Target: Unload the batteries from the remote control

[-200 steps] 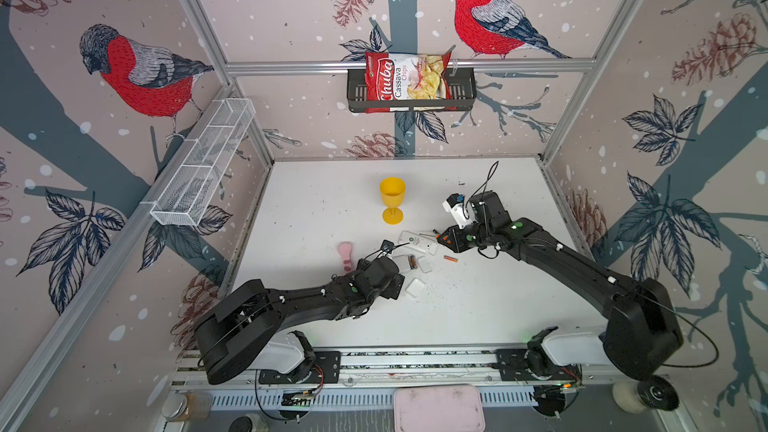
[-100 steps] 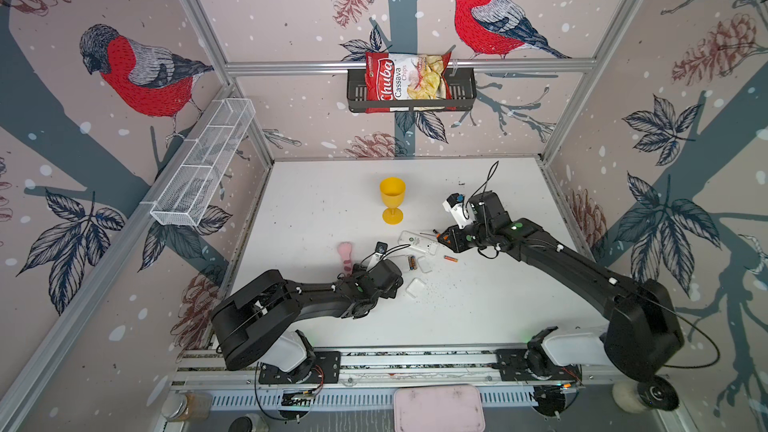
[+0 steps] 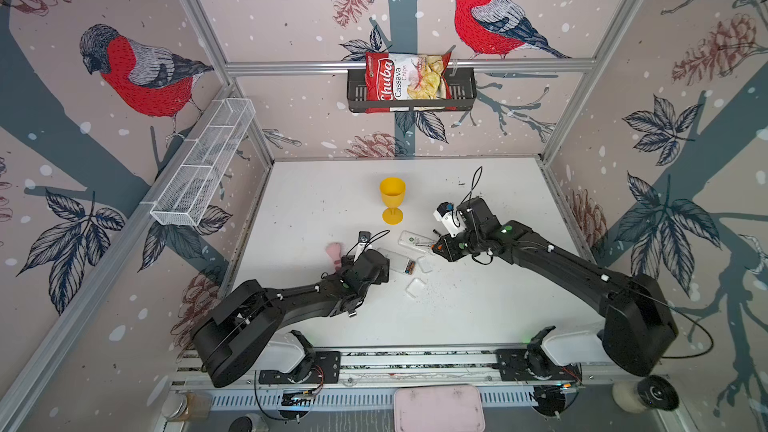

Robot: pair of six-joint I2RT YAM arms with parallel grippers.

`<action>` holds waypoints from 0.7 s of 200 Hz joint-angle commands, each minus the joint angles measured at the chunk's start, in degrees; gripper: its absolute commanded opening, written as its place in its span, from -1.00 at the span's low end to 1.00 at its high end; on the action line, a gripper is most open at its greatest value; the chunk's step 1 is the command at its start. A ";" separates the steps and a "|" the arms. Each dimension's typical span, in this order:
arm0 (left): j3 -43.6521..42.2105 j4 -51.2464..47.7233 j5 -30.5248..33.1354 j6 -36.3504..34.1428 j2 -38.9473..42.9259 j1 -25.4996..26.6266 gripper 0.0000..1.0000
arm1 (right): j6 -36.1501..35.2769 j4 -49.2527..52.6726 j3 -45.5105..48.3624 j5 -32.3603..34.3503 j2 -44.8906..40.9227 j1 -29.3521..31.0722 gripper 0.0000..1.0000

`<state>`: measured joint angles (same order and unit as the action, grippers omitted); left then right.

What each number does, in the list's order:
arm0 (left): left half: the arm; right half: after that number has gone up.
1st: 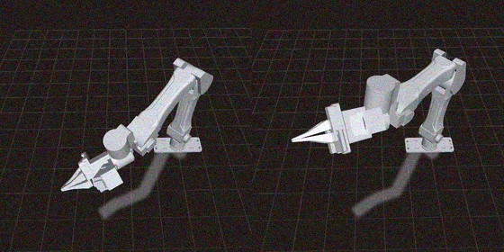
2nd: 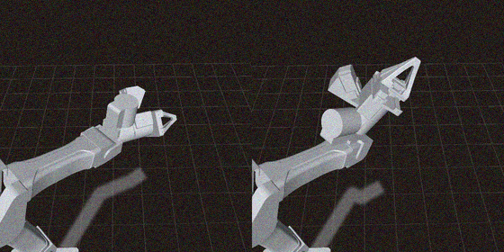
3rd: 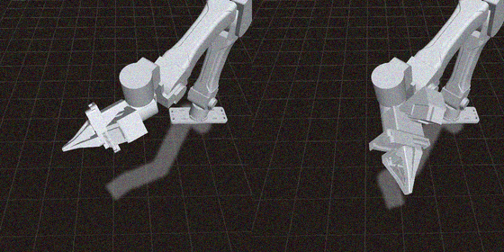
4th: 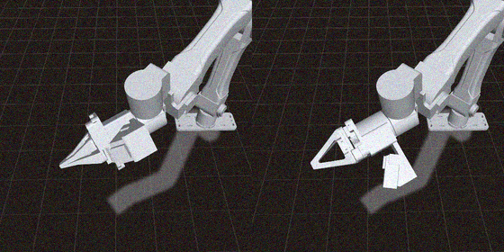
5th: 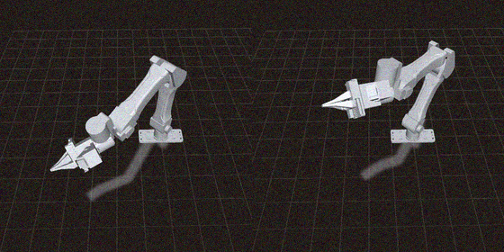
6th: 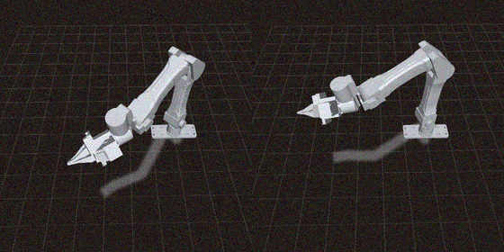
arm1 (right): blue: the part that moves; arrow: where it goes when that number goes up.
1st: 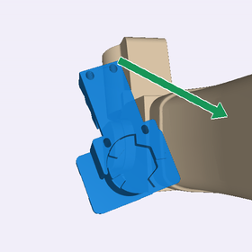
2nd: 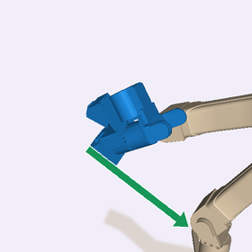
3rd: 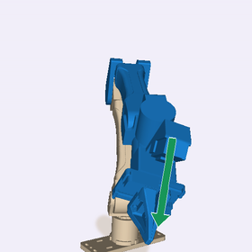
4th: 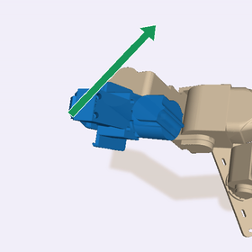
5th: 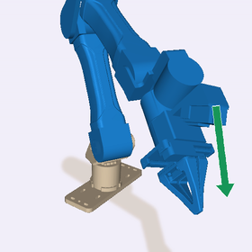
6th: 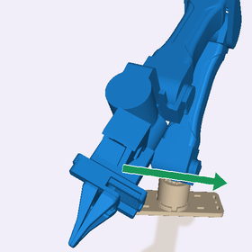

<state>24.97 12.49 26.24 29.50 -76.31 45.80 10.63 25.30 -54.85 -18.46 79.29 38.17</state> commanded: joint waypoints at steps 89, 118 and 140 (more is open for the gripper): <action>1.34 9.61 -7.08 -2.63 -1.83 -1.43 0.91 | 3.55 -2.87 4.88 0.15 0.66 4.79 -1.00; 1.72 10.85 -7.12 -2.93 -3.45 -1.46 0.92 | 3.61 -3.48 5.04 0.00 1.82 4.87 -1.00; 2.33 11.30 -7.41 -2.82 -5.21 -1.50 0.91 | 3.37 -3.84 4.71 -0.24 2.91 4.85 -1.00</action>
<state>26.46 20.71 19.49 26.98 -80.20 44.47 13.67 23.49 -49.82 -18.13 81.32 42.96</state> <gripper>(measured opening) 0.957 0.216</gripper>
